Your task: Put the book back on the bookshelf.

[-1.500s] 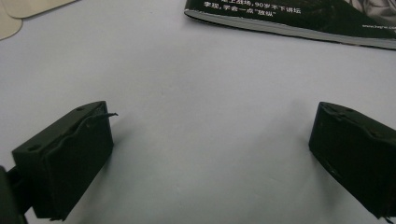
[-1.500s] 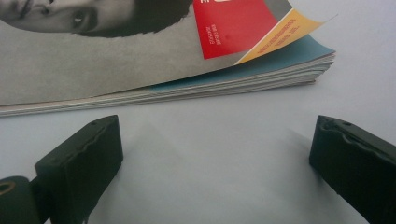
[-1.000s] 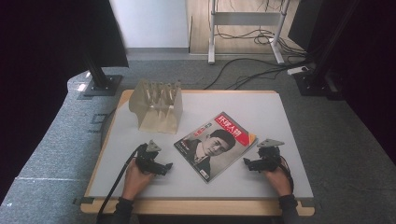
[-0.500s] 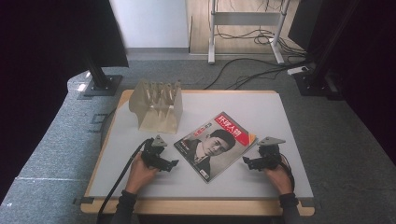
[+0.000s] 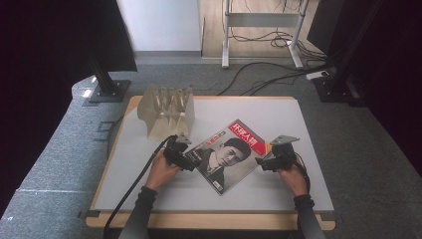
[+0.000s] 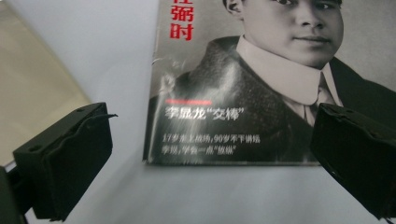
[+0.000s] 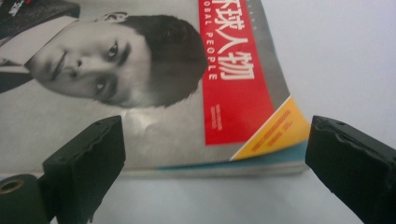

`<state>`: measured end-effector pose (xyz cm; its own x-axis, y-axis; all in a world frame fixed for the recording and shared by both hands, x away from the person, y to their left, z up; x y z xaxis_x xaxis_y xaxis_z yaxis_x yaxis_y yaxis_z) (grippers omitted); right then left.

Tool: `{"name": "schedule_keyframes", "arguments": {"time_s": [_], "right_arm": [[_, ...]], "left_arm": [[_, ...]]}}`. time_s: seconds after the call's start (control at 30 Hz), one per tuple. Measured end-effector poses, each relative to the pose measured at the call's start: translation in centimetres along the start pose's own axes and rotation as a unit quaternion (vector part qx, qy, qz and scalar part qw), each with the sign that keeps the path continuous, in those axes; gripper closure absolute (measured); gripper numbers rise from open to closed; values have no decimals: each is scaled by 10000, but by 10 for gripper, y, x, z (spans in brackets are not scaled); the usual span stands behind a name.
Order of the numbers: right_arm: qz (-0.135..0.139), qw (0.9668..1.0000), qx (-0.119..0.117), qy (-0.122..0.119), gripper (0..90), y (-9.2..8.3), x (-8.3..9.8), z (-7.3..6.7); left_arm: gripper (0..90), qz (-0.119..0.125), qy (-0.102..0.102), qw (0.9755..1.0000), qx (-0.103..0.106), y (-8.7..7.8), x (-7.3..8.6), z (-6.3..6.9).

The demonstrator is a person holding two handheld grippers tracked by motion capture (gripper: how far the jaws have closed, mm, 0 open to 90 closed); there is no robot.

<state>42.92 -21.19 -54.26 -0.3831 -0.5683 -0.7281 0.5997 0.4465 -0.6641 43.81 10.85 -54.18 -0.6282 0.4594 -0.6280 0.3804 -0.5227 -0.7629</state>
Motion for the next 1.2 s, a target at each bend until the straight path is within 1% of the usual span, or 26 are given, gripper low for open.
{"name": "schedule_keyframes", "arguments": {"time_s": [0.03, 0.07, 0.1, 0.17, 0.33, 0.4, 0.43, 0.5, 0.6, 0.63, 0.67, 0.7, 0.73, 0.83, 0.9, 1.03, 1.1, 1.2], "right_arm": [[-13, 10000, 2, -29, 36, 2, -2, 2], [-13, 10000, 5, -44, 32, 4, -3, 4], [-12, 10000, -11, -70, 31, 7, -5, 5], [-65, 9999, -38, -69, 31, 13, -7, 9], [-153, 9998, -136, -52, 30, 31, -10, 16], [-180, 9997, -146, -61, 30, 38, -11, 19], [-180, 9997, -146, -61, 30, 38, -11, 19], [-245, 9995, -202, -52, 28, 46, -11, 23], [-302, 9992, -262, -8, 28, 53, -9, 26], [-302, 9992, -262, -8, 28, 53, -9, 26], [-344, 9988, -361, -13, 29, 56, -7, 26], [-320, 9986, -418, 22, 30, 57, -7, 25], [-296, 9983, -503, 45, 20, 58, -6, 24], [-269, 9983, -504, 64, 15, 58, -5, 22], [-202, 9985, -492, 86, 23, 57, -4, 22], [-135, 9986, -507, 102, 38, 55, -3, 21], [-141, 9983, -550, 123, 41, 51, -1, 17], [-140, 9983, -558, 75, 41, 47, 1, 11]], "left_arm": [[0, 34, 19, 10000, 28, 2, -3, 1], [0, 41, -1, 10000, 84, 4, -5, 2], [0, 29, -16, 10000, 94, 6, -7, 2], [0, 37, 27, 10000, 24, 11, -11, 1], [0, 40, 40, 10000, 29, 25, -19, -1], [0, 25, 61, 10000, 40, 30, -19, 0], [0, 25, 61, 10000, 40, 30, -19, 0], [0, -34, 54, 10000, 60, 39, -17, -1], [0, -162, 72, 9998, 46, 45, -13, -2], [0, -162, 72, 9998, 46, 45, -13, -2], [0, -201, 35, 9995, 233, 46, -11, 1], [0, -188, 92, 9994, 271, 46, -11, 3], [0, -186, 130, 9994, 247, 46, -11, 5], [0, -198, 103, 9995, 236, 46, -10, 5], [0, -194, 90, 9995, 225, 46, -9, 6], [0, -198, 71, 9996, 201, 43, -5, 10], [0, -241, 80, 9994, 218, 40, -1, 14], [0, -251, 90, 9994, 234, 36, 5, 18]]}}
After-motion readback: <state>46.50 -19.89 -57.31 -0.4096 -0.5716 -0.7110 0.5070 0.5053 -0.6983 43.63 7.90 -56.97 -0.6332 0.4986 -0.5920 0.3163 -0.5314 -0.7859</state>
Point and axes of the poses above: each handheld gripper's, and its own axes: y roughly forward along the jaws, x roughly out of its underside, z roughly to its right, the point moved 6 cm from there along y, roughly forward along the jaws, and after that the axes turned 12 degrees about -y, right-handed, at the moved point
